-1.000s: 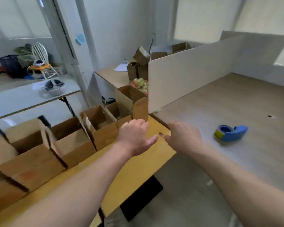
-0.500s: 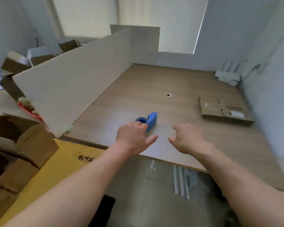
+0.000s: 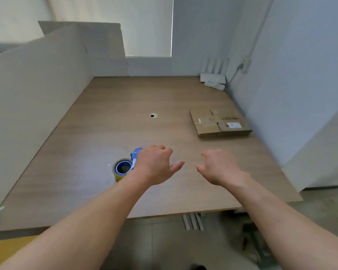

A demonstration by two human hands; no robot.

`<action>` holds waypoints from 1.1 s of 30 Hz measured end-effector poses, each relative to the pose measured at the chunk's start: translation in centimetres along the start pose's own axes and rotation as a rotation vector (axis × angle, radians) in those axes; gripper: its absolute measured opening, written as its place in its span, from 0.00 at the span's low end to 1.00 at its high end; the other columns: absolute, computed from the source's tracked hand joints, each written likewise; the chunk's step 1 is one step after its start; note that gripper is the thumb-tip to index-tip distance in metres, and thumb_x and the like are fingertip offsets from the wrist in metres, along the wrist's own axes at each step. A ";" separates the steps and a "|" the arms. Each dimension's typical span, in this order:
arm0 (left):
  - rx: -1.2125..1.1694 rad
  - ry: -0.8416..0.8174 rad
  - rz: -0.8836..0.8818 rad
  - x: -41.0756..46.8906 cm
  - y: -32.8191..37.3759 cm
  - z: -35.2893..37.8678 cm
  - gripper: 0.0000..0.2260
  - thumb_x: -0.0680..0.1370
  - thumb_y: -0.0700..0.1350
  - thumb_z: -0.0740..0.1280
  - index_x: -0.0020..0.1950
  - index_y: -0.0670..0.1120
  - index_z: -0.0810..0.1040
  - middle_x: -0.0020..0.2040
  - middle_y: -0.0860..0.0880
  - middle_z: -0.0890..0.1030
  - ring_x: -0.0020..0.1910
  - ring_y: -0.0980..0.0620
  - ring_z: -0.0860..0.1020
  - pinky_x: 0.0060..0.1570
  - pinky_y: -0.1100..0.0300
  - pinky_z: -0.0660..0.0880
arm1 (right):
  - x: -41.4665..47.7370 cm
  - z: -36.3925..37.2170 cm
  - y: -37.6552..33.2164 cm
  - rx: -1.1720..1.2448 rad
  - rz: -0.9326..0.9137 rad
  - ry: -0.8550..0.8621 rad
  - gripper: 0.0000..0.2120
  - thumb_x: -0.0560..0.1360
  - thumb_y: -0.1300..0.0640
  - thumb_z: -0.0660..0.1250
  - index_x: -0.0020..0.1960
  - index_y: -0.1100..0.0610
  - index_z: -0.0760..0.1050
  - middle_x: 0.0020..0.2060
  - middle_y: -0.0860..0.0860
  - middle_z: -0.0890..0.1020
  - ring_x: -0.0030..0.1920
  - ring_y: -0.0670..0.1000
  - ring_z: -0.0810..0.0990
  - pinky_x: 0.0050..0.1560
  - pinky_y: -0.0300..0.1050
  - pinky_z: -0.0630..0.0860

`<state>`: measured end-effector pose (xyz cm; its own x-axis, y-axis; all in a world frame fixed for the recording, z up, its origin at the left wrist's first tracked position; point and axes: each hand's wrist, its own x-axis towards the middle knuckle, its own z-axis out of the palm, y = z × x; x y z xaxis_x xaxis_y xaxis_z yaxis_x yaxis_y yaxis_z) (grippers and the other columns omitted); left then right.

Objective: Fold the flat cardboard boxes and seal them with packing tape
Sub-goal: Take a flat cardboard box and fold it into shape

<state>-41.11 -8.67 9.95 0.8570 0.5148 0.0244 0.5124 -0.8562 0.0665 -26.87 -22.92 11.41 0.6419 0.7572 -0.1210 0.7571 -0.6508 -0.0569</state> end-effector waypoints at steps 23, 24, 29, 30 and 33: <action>-0.036 -0.234 -0.085 34.3 12.4 11.0 0.27 0.76 0.70 0.56 0.61 0.50 0.75 0.60 0.51 0.77 0.59 0.47 0.75 0.50 0.52 0.74 | 30.8 4.7 24.2 0.033 0.016 -0.249 0.10 0.76 0.46 0.62 0.51 0.51 0.75 0.49 0.50 0.80 0.47 0.55 0.77 0.45 0.48 0.76; -0.037 -0.249 -0.087 35.2 12.8 11.8 0.28 0.76 0.70 0.57 0.62 0.50 0.74 0.61 0.51 0.76 0.61 0.47 0.74 0.51 0.51 0.74 | 31.7 5.3 25.0 0.030 0.025 -0.255 0.09 0.76 0.46 0.63 0.50 0.51 0.75 0.49 0.50 0.80 0.47 0.54 0.77 0.44 0.48 0.75; -0.039 -0.292 -0.088 38.8 14.7 14.6 0.28 0.75 0.69 0.59 0.62 0.49 0.74 0.60 0.50 0.75 0.60 0.47 0.74 0.51 0.50 0.76 | 34.9 7.8 28.0 0.032 0.050 -0.305 0.12 0.76 0.46 0.64 0.55 0.51 0.75 0.53 0.50 0.78 0.50 0.54 0.77 0.43 0.47 0.71; -0.043 -0.292 -0.089 39.5 14.9 14.9 0.28 0.75 0.69 0.59 0.63 0.49 0.74 0.60 0.50 0.75 0.59 0.47 0.74 0.51 0.49 0.77 | 35.4 8.2 28.5 0.033 0.051 -0.303 0.12 0.76 0.46 0.64 0.55 0.51 0.75 0.53 0.50 0.78 0.51 0.55 0.78 0.43 0.47 0.70; -0.042 -0.291 -0.089 41.1 15.4 15.7 0.29 0.74 0.69 0.61 0.64 0.49 0.73 0.62 0.50 0.74 0.62 0.47 0.71 0.53 0.47 0.78 | 36.8 8.8 29.8 0.047 0.031 -0.246 0.13 0.75 0.45 0.65 0.56 0.51 0.76 0.54 0.51 0.78 0.53 0.56 0.78 0.44 0.47 0.70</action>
<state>2.82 -1.39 -3.73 0.7920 0.5478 -0.2696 0.5882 -0.8029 0.0967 18.19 -14.96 -3.47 0.6111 0.7045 -0.3608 0.7275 -0.6795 -0.0946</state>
